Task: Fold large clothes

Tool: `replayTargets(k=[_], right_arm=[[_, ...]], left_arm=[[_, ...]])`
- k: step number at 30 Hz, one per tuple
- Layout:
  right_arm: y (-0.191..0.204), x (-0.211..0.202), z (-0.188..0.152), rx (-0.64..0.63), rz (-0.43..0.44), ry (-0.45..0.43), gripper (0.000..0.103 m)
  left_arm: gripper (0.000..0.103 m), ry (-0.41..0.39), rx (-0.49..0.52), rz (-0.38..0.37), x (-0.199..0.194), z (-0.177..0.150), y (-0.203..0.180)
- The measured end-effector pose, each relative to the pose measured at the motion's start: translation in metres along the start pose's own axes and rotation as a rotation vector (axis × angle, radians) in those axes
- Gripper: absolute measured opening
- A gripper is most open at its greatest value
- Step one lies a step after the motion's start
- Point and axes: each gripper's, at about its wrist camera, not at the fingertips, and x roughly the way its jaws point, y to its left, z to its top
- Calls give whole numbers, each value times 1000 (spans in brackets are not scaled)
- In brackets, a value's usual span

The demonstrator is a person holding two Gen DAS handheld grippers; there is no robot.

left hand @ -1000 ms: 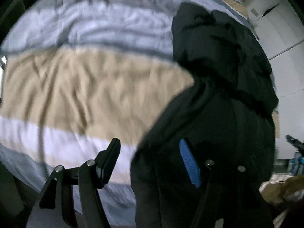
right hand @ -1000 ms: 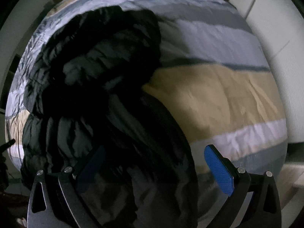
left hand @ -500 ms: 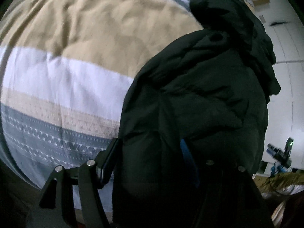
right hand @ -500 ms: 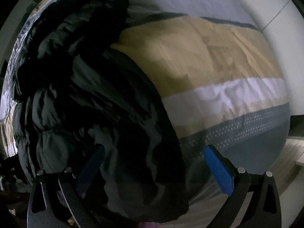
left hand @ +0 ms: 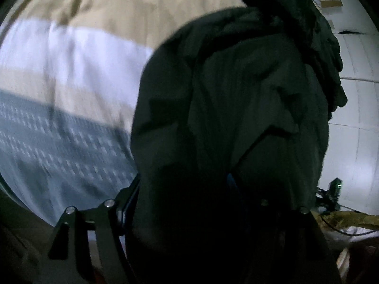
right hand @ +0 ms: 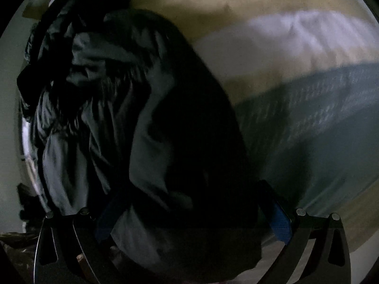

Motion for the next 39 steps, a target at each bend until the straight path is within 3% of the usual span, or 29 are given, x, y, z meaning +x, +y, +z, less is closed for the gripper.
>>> replayTargets(k=[5,7,8,12,15,18,28,33,39], right_arm=[[-4,5,-10,-5,71,51,100],[-1,6,-14,-8,100,75,88],[2,5,-17,-7,111,83,74],[13,-1,-19,-27,160,109,34],[26,-6,-15,-79,168,110,15],[47,-23,-8,-144,190,74,12],[135,-117,56,-313,282,-228,10],[148,-183,97,-309,373,-402,10],[148,-218,147,-200,454,-523,10]], left_arm=[[68,23,1,-31,7,-14,-11],[66,26,20,-30,7,-16,-21],[65,25,23,-25,8,-17,-25],[24,23,53,-9,11,-13,-49],[10,15,96,-19,10,-7,-66],[7,-34,115,-69,2,-1,-88],[7,-324,109,-339,-86,71,-165],[7,-436,105,-454,-159,124,-141],[7,-513,37,-527,-191,180,-145]])
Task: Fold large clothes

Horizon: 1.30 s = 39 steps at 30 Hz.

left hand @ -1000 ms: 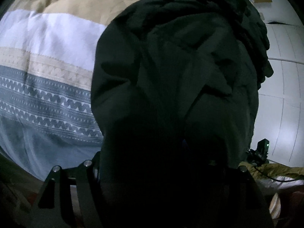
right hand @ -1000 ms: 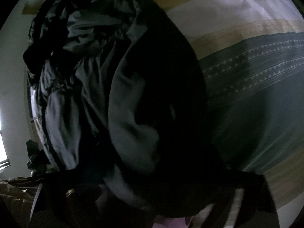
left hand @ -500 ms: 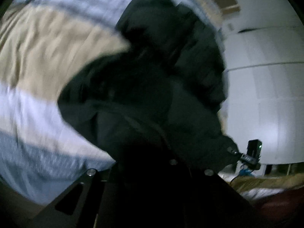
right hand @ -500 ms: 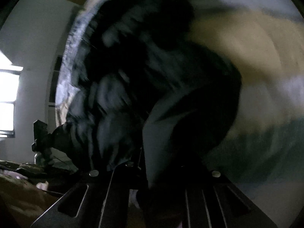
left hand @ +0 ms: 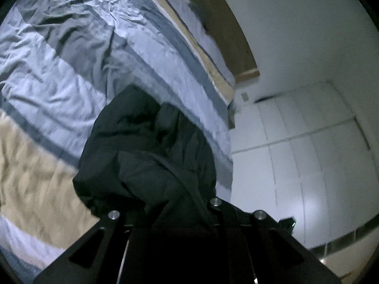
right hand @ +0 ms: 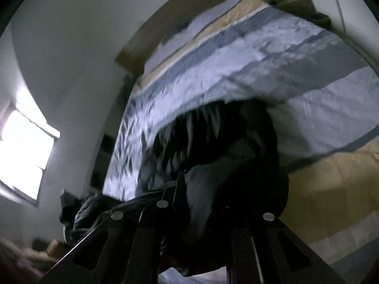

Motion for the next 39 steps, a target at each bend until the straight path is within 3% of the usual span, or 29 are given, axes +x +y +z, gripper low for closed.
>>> replayTargets(k=[5,10,17,22,25,27,31,39], right_arm=[[-18,29,44,133,-24,-59,10],[-47,76,84,316,-27,-108,15],[-83,150,129,407,-139,-84,22],[-101,190,144,400,-221,-39,32],[-108,200,149,413,-235,-34,57],[-107,200,153,413,-229,-52,81],[-98,189,164,368,-233,-87,86],[-65,146,176,225,-238,-156,86]], left_arm=[[8,-35,-109,17,39,57,9],[8,-48,-197,83,102,109,35],[13,2,-231,224,191,158,79],[25,33,-262,195,228,172,103],[38,22,-287,155,231,176,107],[54,-3,-300,102,224,178,102],[62,-61,-342,-4,204,187,94],[62,-160,-310,-40,149,196,75]])
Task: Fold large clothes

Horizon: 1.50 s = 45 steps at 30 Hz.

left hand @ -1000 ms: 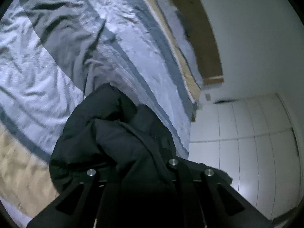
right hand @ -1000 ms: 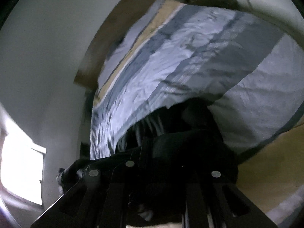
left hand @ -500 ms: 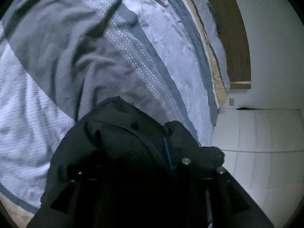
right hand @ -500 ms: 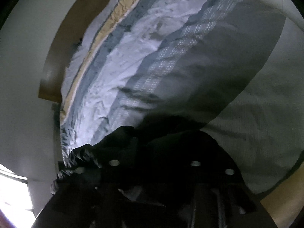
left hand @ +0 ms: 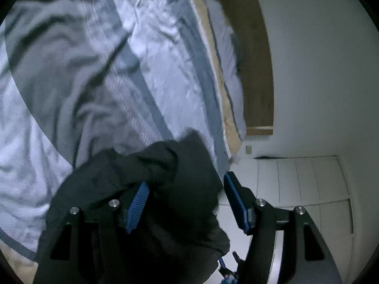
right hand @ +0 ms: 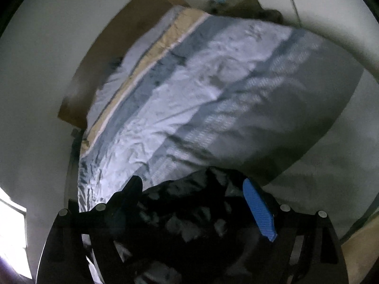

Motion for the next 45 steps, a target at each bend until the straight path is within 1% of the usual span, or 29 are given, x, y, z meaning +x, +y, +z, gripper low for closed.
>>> replayTargets(k=[1,3,6,9,12,14,15,17,19,21,23,24,25,27,29,34,40,45], right_arm=[[5,-4,-2,-21,2,-3,86],[18,-14,-13,-83,9,1,86],[38,-19,-37,-175,19,24,86],[56,-13,-65,-268,11,53,86],[73,0,-94,-355,-15,80,86],[83,9,-108,-391,-18,91,86],[87,13,-113,-404,-20,91,86],[96,23,-124,-445,-26,89,86],[106,35,-131,-488,-29,87,86],[114,51,-135,-524,-35,96,87],[119,70,-134,-550,-49,103,90],[121,79,-132,-558,-59,104,91],[122,92,-127,-561,-75,103,91],[121,112,-115,-552,-95,103,91],[120,131,-103,-539,-118,105,92],[115,173,-81,-505,-165,122,95],[103,215,-64,-454,-187,180,100],[98,223,-55,-438,-167,223,101]], left_arm=[[62,-24,20,15,-10,1,-5],[62,-28,85,60,-22,-3,-17],[62,1,218,160,-25,-22,-37],[62,48,333,241,-11,-54,-48],[62,113,419,296,19,-93,-49],[62,158,471,317,41,-118,-52],[62,176,513,331,55,-133,-55],[62,190,617,364,78,-159,-65],[62,207,753,388,107,-186,-80],[62,213,841,397,133,-200,-89],[63,207,929,442,163,-206,-95],[64,207,957,470,181,-205,-95],[64,208,967,488,195,-203,-95],[64,214,949,513,223,-192,-92],[65,217,927,519,244,-180,-87],[68,219,931,578,292,-158,-83],[71,220,918,602,319,-141,-75],[72,232,915,588,315,-137,-75]])
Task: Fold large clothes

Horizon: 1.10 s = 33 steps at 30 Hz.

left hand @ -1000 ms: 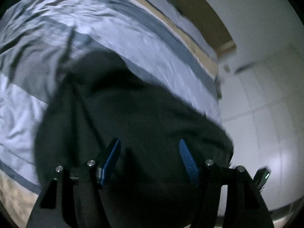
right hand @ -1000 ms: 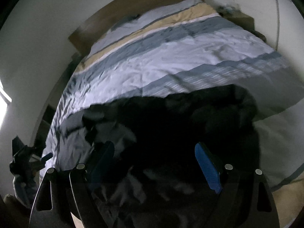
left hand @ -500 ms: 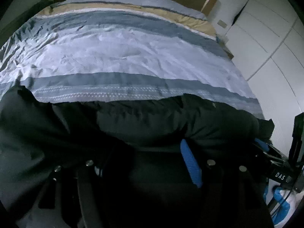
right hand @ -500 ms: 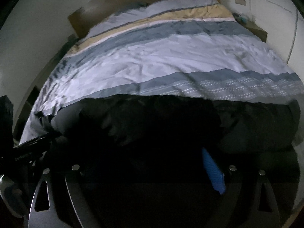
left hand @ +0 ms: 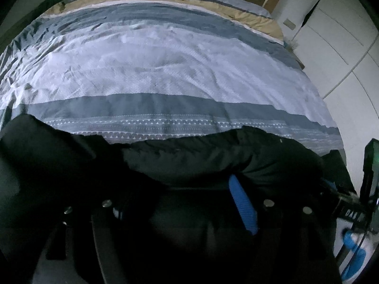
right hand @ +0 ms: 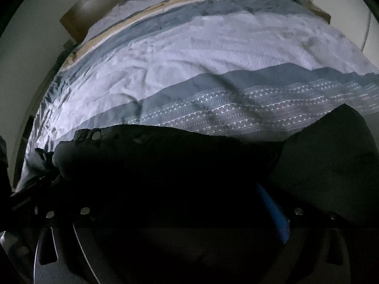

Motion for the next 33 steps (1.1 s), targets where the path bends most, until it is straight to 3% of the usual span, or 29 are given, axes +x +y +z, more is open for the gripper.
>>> replayTargets(k=[4,9,14,16,18,25,28,30,33], right_arm=[[-20,-12,0,9,-10,-6,101],[-64,-29,-6,63,-97,-15,101],[-111,-38,-14,107,-232,37,101],[-117,-51,-17,95,-266,26,100],[-110,-70,-20,54,-261,-17,99],[-45,-122,-44,-65,-136,-134,99],[-15,-123,-60,-97,-75,-137,99],[-3,-113,-70,-102,-49,-115,99],[6,-96,-82,-110,-64,-85,99]], left_arm=[[72,-16,22,25,-13,-5,3],[72,-13,-23,58,-29,-11,26],[72,37,-166,137,-46,-15,93],[72,40,-192,205,-59,-18,119],[71,15,-207,273,-78,-22,140],[71,-122,-221,173,-144,-54,155],[71,-120,-200,133,-148,-72,144],[71,-91,-179,146,-139,-86,137],[71,-69,-166,158,-127,-103,133]])
